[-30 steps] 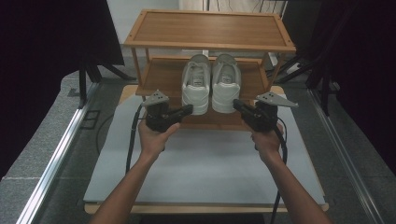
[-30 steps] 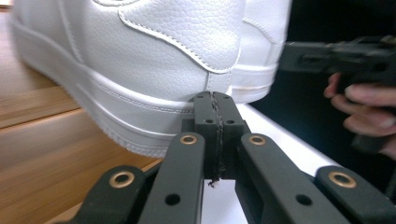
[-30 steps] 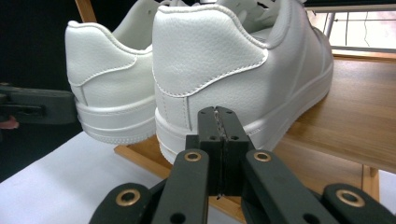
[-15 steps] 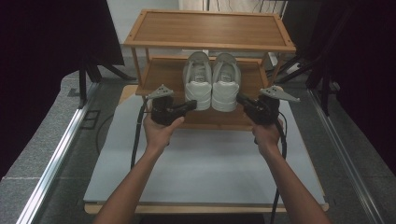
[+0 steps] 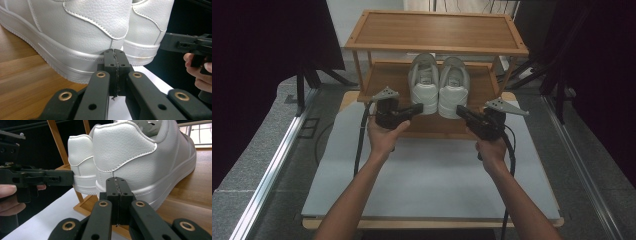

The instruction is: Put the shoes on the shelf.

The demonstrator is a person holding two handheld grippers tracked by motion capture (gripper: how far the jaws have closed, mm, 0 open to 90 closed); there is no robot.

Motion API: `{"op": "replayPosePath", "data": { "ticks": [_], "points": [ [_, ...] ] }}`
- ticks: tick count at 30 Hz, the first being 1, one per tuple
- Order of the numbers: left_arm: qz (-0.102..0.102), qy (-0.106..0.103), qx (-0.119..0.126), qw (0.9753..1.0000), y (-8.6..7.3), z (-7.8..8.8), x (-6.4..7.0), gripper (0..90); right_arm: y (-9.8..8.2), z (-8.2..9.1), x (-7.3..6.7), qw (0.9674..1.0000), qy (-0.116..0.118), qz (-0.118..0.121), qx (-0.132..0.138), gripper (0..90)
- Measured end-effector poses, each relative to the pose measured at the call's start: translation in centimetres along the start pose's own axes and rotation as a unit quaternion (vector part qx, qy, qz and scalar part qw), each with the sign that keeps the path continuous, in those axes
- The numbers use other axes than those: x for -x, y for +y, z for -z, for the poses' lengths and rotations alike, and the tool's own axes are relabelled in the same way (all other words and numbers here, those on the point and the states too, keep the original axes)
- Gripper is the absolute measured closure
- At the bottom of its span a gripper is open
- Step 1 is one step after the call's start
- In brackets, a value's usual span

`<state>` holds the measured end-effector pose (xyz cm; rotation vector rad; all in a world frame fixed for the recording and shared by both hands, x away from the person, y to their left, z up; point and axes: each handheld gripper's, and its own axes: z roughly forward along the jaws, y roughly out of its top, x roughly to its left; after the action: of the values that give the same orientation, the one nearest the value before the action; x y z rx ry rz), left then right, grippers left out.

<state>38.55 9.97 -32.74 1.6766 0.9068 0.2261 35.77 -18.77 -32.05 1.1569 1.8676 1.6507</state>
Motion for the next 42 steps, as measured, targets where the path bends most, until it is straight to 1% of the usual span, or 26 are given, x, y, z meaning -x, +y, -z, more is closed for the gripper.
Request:
{"op": "replayPosePath", "data": {
  "ticks": [3,5,8,9,11,13,15,16,17,18,19,20,23,24,25,28,29,30,31,32,35,36,37,40,41,42],
  "points": [
    [-0.002,0.005,-0.004,1.0,0.2,-0.1,0.2,90.0,0.2,-0.4,0.2,0.9999,-0.011,0.005,0.0,89.3],
    [-0.002,0.008,-0.004,1.0,0.3,-0.1,0.2,90.0,0.3,-0.7,0.3,0.9999,-0.015,0.003,0.002,89.3],
    [-0.008,0.016,-0.003,0.9998,0.3,-0.1,0.4,90.0,0.4,-1.0,0.3,0.9998,-0.019,0.006,0.003,89.3],
    [-0.009,0.018,-0.003,0.9998,0.3,-0.1,0.4,90.0,0.5,-1.3,0.5,0.9998,-0.022,0.003,0.005,89.3],
    [-0.007,0.017,-0.001,0.9998,0.3,-0.1,0.3,90.0,0.5,-1.4,0.7,0.9998,-0.016,-0.007,0.006,89.3],
    [0.003,0.006,-0.001,1.0,0.3,-0.1,0.0,89.9,0.5,-1.4,0.7,0.9998,-0.017,-0.003,0.005,89.3],
    [0.004,0.004,-0.001,1.0,0.3,-0.2,-0.1,90.0,0.5,-1.4,0.6,0.9998,-0.017,-0.002,0.005,89.2],
    [0.002,0.005,-0.002,1.0,0.3,-0.2,0.0,90.0,0.3,-1.3,0.8,0.9999,-0.013,-0.01,0.005,88.3],
    [0.002,0.005,-0.002,1.0,0.3,-0.2,0.0,90.0,0.3,-1.3,0.8,0.9999,-0.013,-0.01,0.005,88.3],
    [0.0,0.006,-0.001,1.0,0.3,-0.2,0.0,90.0,0.2,-1.3,1.0,0.9997,-0.005,-0.021,0.007,86.6],
    [0.0,0.006,-0.001,1.0,0.3,-0.2,0.0,90.0,0.2,-1.3,1.0,0.9997,-0.005,-0.021,0.007,86.6],
    [0.002,0.003,-0.002,1.0,0.4,-0.2,-0.2,90.0,0.0,-1.2,1.2,0.9995,-0.003,-0.031,0.003,86.0],
    [0.004,0.002,-0.002,1.0,0.4,-0.2,-0.3,90.0,-0.3,-1.3,1.4,0.999,0.002,-0.045,0.003,85.4],
    [0.004,0.002,-0.002,1.0,0.4,-0.2,-0.3,90.0,-0.3,-1.3,1.4,0.999,0.002,-0.045,0.003,85.4],
    [0.006,0.0,0.0,1.0,0.2,-0.2,-0.4,90.0,-0.4,-1.4,1.6,0.9982,0.01,-0.059,0.003,85.2],
    [0.021,-0.011,0.008,0.9997,-0.1,-0.2,-0.6,89.7,-0.4,-1.3,1.7,0.9978,0.016,-0.064,0.003,84.2],
    [0.021,-0.011,0.008,0.9997,-0.1,-0.2,-0.6,88.1,-0.4,-1.3,1.7,0.9978,0.016,-0.064,0.003,84.2],
    [0.027,-0.02,0.014,0.9994,-0.2,-0.2,-0.6,88.1,-0.4,-1.3,1.7,0.9979,0.016,-0.062,0.003,83.3],
    [0.028,-0.024,0.016,0.9992,-0.3,-0.1,-0.6,84.4,-0.5,-1.3,1.7,0.9979,0.015,-0.063,0.002,81.7],
    [0.029,-0.028,0.022,0.9989,-0.5,-0.1,-0.5,77.9,-0.5,-1.1,1.6,0.998,0.012,-0.061,0.003,79.3],
    [0.024,-0.022,0.025,0.9992,-0.6,0.2,-0.4,68.6,-0.6,-0.9,1.6,0.9981,0.009,-0.061,0.007,76.8],
    [0.023,-0.019,0.029,0.9991,-0.7,0.4,-0.4,68.6,-0.6,-0.7,1.7,0.9981,0.01,-0.059,0.009,74.9],
    [0.023,-0.022,0.038,0.9987,-0.8,0.9,-0.4,62.9,-0.5,-0.3,1.7,0.9985,0.01,-0.051,0.014,72.1],
    [0.004,-0.021,0.05,0.9985,-1.4,1.6,-0.3,57.0,-0.6,0.4,1.7,0.999,0.006,-0.037,0.025,66.0],
    [0.004,-0.021,0.05,0.9985,-1.4,1.6,-0.3,55.6,-0.6,0.4,1.7,0.999,0.006,-0.037,0.025,66.0],
    [0.0,-0.02,0.053,0.9984,-1.8,1.9,-0.2,53.8,-1.1,1.0,1.7,0.999,0.006,-0.031,0.032,62.1]
  ]
}}
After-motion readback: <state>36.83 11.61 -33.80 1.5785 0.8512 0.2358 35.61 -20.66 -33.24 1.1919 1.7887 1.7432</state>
